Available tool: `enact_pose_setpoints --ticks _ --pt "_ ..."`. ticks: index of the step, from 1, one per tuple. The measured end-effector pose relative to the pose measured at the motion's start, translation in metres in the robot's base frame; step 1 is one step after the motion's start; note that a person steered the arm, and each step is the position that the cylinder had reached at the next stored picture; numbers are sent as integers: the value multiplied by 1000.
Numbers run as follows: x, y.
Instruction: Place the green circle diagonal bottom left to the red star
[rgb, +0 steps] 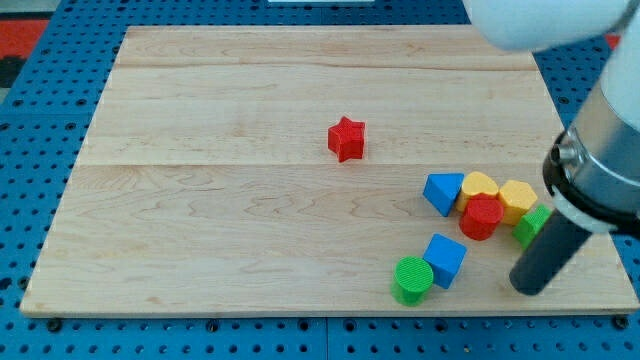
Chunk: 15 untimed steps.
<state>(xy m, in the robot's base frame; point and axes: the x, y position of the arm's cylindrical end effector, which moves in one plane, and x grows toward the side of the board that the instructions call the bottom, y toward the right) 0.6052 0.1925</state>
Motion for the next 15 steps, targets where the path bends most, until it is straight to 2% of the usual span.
enact_pose_setpoints --ticks 2,4,5,7,9,10,11,12,13,14,15 --pt "13 -35" --pt "13 -129" --pt "11 -137" --pt "11 -92" --pt "-1 -99" --pt "-21 -135" --pt "-24 -199" --pt "-29 -238" --pt "-30 -232" --pt "-30 -161" --pt "-30 -125"
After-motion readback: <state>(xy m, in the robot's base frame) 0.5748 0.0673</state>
